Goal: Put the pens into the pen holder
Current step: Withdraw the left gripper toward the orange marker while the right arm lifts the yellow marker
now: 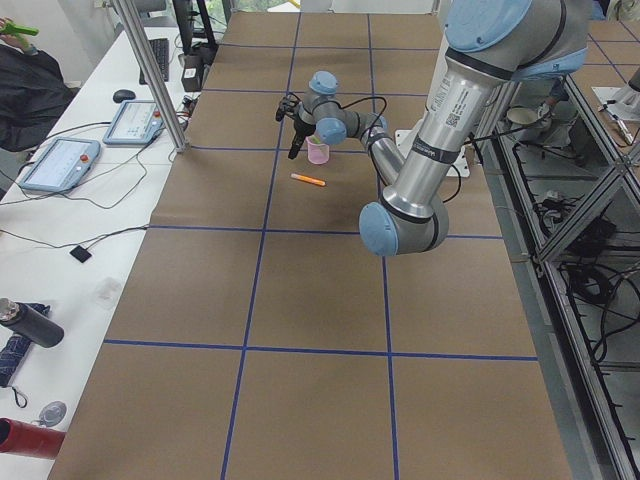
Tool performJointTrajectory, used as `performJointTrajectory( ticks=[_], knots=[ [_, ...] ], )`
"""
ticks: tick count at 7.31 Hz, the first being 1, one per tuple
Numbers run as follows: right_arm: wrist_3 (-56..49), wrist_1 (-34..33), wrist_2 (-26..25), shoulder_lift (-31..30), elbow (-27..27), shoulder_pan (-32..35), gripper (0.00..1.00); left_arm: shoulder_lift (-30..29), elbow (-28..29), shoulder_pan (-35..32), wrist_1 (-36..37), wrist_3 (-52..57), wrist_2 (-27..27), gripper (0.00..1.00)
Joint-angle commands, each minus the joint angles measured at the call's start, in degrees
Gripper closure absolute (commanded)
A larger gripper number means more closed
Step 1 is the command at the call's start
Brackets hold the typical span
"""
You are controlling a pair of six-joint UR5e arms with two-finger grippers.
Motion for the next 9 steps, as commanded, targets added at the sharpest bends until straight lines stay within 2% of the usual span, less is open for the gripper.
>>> performJointTrajectory(
  ticks=[1,4,6,8,9],
  knots=[
    [8.50,6.76,-0.47,0.84,-0.02,-1.16,1.00,-0.55,3.81,-0.33,1.80,1.56,-3.81,0.01],
    [15.36,11.69,-2.39,2.33,0.24,-4.14,1.00,-2.39,9.01,-0.33,1.71,5.16,-5.32,0.03],
    [20.47,15.47,-7.92,2.42,1.30,-9.67,1.00,-3.54,10.51,-0.16,1.80,5.16,-5.50,0.05],
    [22.93,15.49,-14.49,2.94,3.66,-15.64,1.00,-3.98,11.48,-0.07,1.80,5.25,-8.21,0.09],
    [25.30,15.49,-15.14,4.69,3.93,-17.33,1.00,-4.24,12.53,0.02,1.71,5.25,-9.53,0.10]
  ],
)
